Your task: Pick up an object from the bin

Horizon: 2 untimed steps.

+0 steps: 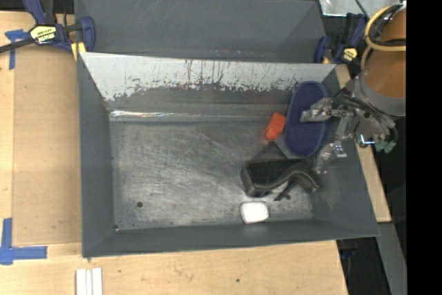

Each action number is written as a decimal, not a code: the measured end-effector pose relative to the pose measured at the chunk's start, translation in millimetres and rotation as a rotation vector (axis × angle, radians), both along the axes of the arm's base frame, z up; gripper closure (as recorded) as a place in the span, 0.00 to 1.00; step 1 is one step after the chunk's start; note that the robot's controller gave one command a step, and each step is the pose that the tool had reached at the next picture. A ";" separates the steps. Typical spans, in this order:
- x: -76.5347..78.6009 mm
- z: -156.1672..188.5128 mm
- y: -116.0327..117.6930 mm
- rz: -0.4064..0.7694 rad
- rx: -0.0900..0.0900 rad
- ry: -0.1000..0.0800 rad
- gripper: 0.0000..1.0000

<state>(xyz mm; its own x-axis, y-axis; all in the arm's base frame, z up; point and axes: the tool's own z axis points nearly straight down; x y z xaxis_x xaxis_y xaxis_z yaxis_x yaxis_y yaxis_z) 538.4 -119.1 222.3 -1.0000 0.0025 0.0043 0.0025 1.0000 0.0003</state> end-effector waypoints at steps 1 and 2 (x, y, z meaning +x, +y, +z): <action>1.1 -149.0 10.5 0.174 -0.003 -0.012 0.00; 2.5 -145.6 9.9 0.176 -0.005 -0.015 1.00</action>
Offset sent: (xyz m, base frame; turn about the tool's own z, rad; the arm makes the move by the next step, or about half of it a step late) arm -0.0018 0.0115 -0.1517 -0.1748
